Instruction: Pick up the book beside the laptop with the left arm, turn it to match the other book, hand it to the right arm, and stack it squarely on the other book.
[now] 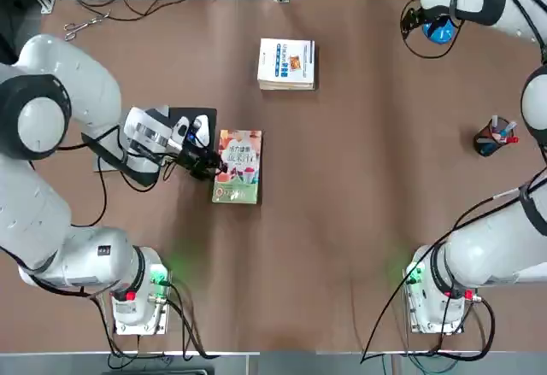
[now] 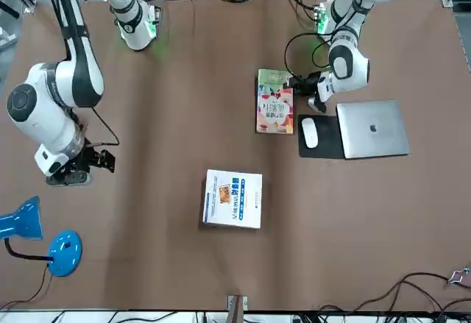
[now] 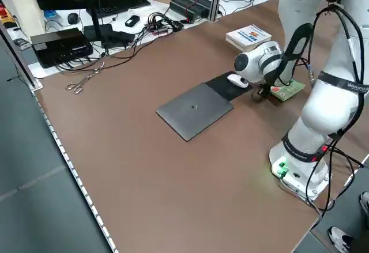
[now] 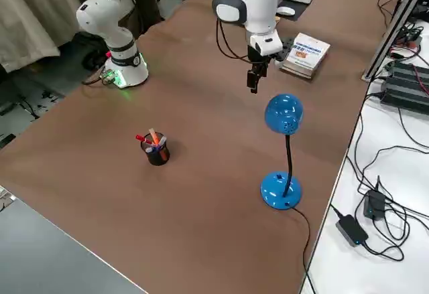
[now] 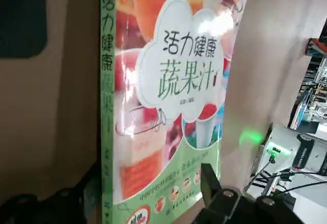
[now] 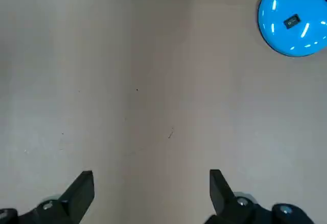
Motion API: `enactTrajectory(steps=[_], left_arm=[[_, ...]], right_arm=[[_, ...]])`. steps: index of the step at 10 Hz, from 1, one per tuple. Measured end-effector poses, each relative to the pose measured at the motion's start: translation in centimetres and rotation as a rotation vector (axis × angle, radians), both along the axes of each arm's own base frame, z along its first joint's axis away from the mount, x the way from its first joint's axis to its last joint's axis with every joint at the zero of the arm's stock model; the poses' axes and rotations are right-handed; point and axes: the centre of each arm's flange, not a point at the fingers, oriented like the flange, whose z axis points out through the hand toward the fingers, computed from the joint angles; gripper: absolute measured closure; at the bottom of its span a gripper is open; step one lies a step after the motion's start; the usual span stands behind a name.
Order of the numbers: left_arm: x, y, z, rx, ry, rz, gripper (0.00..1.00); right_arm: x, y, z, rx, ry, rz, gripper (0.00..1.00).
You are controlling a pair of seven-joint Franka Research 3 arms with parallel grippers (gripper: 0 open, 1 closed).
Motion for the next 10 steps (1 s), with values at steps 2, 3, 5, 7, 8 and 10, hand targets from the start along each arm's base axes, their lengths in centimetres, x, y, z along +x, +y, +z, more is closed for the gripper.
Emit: enactTrajectory(steps=[2, 3, 5, 7, 8, 10], left_arm=[[0.3, 0.0, -0.6, -0.012, 0.019, 0.011, 0.20], [0.3, 0.0, -0.7, -0.013, 0.019, 0.013, 0.22], [1.3, -0.3, -0.8, -0.016, 0.008, 0.019, 0.47], [1.9, -0.5, -1.1, -0.022, 0.009, 0.024, 0.76], [2.1, -0.5, -1.0, -0.028, 0.007, 0.028, 0.78], [2.8, -0.4, -0.7, -0.033, -0.017, 0.027, 0.79]], right_arm=[[0.1, 0.2, 0.2, 0.000, -0.004, 0.003, 0.00], [0.2, 0.2, 0.4, 0.000, -0.008, 0.004, 0.00], [0.2, 0.5, 0.4, 0.000, -0.010, 0.007, 0.00], [0.2, 0.5, 0.4, 0.000, -0.009, 0.007, 0.00], [0.2, 0.5, 0.4, 0.000, -0.009, 0.008, 0.00], [0.2, 0.6, 0.4, 0.000, -0.010, 0.009, 0.00]])
